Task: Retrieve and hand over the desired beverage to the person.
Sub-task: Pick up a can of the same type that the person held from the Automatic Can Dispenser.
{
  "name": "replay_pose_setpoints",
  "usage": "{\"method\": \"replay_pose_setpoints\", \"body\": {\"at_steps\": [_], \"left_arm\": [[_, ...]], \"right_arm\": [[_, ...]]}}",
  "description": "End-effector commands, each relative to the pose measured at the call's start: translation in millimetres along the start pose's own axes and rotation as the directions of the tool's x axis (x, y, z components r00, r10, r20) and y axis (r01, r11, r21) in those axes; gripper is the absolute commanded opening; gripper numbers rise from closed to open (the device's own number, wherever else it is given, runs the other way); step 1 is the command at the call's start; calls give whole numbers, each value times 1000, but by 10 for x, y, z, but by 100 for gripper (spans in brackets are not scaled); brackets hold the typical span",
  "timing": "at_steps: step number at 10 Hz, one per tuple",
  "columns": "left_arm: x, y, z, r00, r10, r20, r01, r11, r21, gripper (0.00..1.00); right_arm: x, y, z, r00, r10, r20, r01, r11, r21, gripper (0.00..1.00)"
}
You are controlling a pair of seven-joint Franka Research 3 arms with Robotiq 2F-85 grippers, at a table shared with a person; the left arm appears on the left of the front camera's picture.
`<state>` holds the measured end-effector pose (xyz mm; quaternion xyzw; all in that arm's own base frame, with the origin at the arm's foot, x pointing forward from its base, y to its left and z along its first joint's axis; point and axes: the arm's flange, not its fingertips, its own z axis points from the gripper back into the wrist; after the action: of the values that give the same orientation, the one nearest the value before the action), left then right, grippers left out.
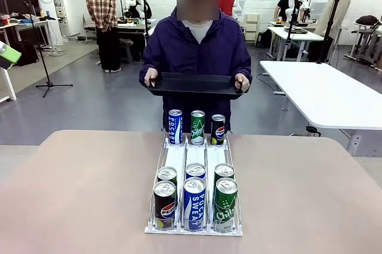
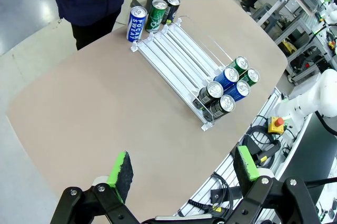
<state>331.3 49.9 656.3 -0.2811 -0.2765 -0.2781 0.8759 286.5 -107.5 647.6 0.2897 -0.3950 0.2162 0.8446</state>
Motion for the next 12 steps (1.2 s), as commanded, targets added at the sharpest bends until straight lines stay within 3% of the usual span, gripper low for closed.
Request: {"method": "replay_pose_setpoints", "body": {"at_steps": [1, 12], "left_arm": [[-3, -1, 25, 1000, -12, 0, 12, 1000, -7, 100], [-3, -1, 25, 1000, -12, 0, 12, 1000, -7, 100]], "right_arm": [[2, 8, -36, 1000, 9, 18, -9, 1000, 21, 100], [2, 8, -36, 1000, 9, 18, -9, 1000, 21, 100]]}}
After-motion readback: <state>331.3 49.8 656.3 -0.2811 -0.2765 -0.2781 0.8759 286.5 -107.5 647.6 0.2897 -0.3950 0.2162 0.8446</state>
